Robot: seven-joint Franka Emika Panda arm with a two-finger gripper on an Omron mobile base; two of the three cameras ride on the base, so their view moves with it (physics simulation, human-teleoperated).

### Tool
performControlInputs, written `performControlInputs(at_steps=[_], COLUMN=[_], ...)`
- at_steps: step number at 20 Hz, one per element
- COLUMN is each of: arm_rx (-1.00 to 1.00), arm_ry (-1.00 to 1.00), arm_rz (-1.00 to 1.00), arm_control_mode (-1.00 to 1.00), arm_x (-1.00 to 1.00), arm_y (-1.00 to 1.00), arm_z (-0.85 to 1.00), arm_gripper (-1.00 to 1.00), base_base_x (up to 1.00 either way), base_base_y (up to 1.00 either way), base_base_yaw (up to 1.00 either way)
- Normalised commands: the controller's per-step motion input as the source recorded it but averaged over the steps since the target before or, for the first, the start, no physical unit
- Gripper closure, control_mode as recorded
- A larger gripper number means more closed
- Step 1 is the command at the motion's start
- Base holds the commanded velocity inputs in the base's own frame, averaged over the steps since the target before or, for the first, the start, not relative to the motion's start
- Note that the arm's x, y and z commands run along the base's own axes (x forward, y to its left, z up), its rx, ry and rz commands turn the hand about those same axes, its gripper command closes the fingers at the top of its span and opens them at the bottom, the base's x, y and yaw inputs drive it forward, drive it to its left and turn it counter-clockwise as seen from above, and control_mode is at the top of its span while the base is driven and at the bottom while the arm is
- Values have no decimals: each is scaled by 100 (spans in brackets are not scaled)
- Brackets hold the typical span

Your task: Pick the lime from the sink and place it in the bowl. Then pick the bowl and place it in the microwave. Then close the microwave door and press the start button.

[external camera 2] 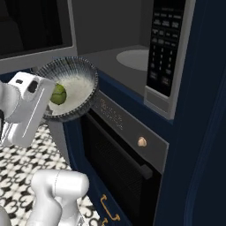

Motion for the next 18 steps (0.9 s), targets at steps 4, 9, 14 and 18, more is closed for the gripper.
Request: performControlInputs(at_steps=[4,9,14,18], arm_rx=[-14,-2,0,0], arm_ry=[-16,0,-1,0], arm_rz=[-9,-6,-5,-5], arm_control_mode=[-100,-100,-100,-100], arm_x=[32,79,77,77], arm_y=[0,-34,-45,-48], arm_z=[81,43,23,21], arm_gripper=[100,100,100,100], base_base_x=[0,0,0,0], base_base_y=[0,0,0,0], base_base_yaw=[0,0,0,0])
